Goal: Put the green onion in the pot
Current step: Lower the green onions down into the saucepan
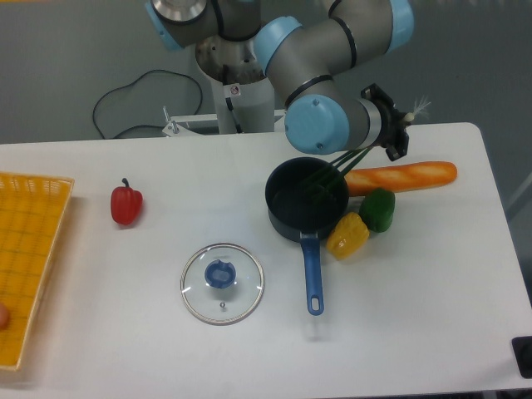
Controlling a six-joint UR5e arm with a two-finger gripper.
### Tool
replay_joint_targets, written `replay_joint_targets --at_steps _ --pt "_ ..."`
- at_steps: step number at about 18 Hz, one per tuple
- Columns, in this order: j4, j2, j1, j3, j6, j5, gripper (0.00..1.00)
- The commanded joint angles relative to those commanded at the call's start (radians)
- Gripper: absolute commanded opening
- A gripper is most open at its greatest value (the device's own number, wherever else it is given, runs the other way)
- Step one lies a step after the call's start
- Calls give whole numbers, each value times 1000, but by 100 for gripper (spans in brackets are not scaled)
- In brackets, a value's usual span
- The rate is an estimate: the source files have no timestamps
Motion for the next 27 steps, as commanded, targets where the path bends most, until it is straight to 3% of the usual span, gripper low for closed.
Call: replay_joint_targets --at_steps 7,15,17,19,21,24,27 --pt "-2 2 0 17 -5 -130 22" --pt "0 -2 -14 8 -8 -138 24" --pt "0 -3 -14 8 -8 -138 31" --pt "-2 -5 -15 8 -6 -137 60" --pt "-2 -5 -15 8 -6 -137 67" --pt "-2 -5 -15 8 -5 -138 90" --pt "-2 -5 -22 8 -6 -143 95"
